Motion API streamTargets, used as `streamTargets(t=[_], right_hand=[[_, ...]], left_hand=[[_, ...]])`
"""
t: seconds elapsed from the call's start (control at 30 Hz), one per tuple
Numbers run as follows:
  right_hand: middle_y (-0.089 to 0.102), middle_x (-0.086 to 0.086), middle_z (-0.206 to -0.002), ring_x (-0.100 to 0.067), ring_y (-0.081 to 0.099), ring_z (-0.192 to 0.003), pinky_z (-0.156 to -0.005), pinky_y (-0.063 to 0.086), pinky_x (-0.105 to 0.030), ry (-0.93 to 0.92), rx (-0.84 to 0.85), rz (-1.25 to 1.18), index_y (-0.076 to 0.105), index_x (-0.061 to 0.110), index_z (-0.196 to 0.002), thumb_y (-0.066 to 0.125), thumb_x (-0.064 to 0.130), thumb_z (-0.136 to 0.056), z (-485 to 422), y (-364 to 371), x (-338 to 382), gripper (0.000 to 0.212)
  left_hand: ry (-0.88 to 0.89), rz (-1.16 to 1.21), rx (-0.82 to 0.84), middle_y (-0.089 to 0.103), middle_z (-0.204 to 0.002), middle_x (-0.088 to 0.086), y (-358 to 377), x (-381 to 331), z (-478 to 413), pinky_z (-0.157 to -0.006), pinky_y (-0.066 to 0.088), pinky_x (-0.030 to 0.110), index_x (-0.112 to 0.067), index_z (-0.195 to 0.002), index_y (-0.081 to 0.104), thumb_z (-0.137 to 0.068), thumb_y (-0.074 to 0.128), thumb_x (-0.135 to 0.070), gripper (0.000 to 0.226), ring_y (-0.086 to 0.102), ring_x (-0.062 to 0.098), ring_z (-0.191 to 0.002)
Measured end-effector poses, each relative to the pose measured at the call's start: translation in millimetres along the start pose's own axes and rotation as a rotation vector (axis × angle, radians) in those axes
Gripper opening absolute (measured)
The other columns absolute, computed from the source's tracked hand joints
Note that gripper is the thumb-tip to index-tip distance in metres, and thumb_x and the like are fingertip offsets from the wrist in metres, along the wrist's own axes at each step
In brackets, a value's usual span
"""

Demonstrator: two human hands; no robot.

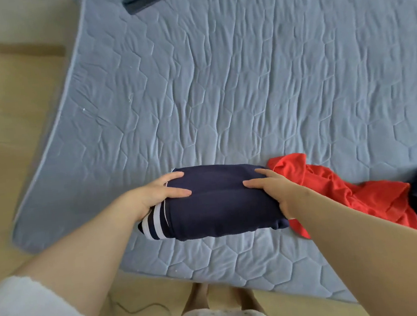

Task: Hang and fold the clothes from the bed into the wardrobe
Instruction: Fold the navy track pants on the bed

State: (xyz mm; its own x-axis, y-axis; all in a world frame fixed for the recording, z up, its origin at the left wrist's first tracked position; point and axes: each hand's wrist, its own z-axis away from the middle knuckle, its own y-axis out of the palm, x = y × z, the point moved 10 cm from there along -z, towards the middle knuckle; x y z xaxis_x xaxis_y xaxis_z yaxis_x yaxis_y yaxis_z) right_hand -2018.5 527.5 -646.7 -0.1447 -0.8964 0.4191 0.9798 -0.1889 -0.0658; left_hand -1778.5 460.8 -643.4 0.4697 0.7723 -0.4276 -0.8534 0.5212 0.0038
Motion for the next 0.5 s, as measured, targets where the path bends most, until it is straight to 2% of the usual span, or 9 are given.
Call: streamTargets(t=[0.1,0.27,0.33,0.43,0.5], right_hand=[[0.056,-0.007,-0.12,-0.029,0.06,-0.099,-0.077,0.052,-0.036,-0.056,0.005,-0.006,0.048,0.032,-0.13,0.077,0.022,-0.074,38,-8,41,0.064],[0.059,-0.013,-0.123,-0.033,0.061,-0.103,-0.09,0.051,-0.045,-0.211,0.039,-0.035,0.049,0.03,-0.129,0.075,0.018,-0.074,108,-23,125,0.062],[0.06,-0.014,-0.121,-0.033,0.062,-0.101,-0.082,0.054,-0.044,-0.263,0.089,-0.057,0.048,0.03,-0.13,0.073,0.016,-0.076,138,-24,157,0.061],[0.065,-0.009,-0.109,-0.026,0.066,-0.084,-0.052,0.053,-0.029,-0.315,0.182,-0.117,0.05,0.032,-0.123,0.07,0.018,-0.079,185,-20,194,0.05],[0.066,-0.004,-0.101,-0.022,0.067,-0.077,-0.051,0.051,-0.027,-0.361,0.222,-0.16,0.052,0.033,-0.118,0.068,0.018,-0.081,213,-19,214,0.044]], left_hand=[[0.071,0.009,-0.047,0.061,-0.105,-0.001,-3,-41,42,-0.063,0.05,0.025,-0.034,-0.126,0.051,-0.079,0.07,-0.01,0.056,0.065,0.016,-0.087],[0.187,0.097,-0.072,0.061,-0.103,0.0,-3,-114,120,-0.067,0.048,0.026,-0.028,-0.131,0.046,-0.087,0.06,-0.016,0.047,0.062,0.016,-0.087],[0.251,0.146,-0.076,0.062,-0.107,-0.001,-8,-137,152,-0.073,0.048,0.027,-0.027,-0.132,0.045,-0.089,0.056,-0.018,0.045,0.062,0.017,-0.092],[0.359,0.231,-0.066,0.066,-0.104,-0.009,-15,-164,198,-0.067,0.052,0.025,-0.029,-0.128,0.047,-0.088,0.055,-0.023,0.041,0.068,0.011,-0.088],[0.414,0.315,-0.052,0.071,-0.098,-0.012,-21,-176,226,-0.061,0.054,0.023,-0.029,-0.124,0.051,-0.079,0.061,-0.029,0.046,0.07,0.01,-0.085]])
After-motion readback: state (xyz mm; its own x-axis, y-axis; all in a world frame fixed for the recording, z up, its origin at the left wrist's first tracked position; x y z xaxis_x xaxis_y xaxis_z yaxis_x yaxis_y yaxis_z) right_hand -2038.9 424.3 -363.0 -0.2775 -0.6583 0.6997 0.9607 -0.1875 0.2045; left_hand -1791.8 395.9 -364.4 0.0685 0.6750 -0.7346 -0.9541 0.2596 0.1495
